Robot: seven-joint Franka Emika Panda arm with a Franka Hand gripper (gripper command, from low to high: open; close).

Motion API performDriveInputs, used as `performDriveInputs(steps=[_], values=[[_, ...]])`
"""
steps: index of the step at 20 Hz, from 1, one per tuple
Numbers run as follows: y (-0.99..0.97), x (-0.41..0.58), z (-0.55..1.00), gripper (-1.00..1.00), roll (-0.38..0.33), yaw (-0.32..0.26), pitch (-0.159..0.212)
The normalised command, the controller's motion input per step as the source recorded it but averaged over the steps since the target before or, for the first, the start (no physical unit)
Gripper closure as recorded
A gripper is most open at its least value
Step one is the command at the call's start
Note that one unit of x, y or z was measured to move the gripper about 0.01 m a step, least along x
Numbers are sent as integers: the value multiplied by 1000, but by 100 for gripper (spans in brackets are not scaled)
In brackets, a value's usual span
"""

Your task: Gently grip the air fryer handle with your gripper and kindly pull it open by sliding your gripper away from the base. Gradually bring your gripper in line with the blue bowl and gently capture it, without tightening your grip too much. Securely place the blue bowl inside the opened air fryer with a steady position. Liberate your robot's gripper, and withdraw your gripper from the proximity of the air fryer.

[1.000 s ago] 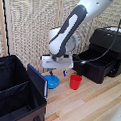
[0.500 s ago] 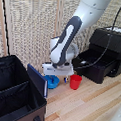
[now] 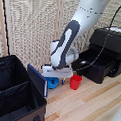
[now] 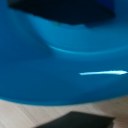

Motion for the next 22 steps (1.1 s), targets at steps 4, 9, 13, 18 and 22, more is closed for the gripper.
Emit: performDriveInputs(steps=[4, 9, 13, 18, 22], values=[[6, 18, 0, 100, 0, -9, 1], [-3, 119, 171, 100, 38, -64, -3], [-11, 205, 678, 100, 83, -114, 0], [0, 200, 839, 100, 28, -201, 0], [0, 183, 778, 100, -11, -252, -2]])
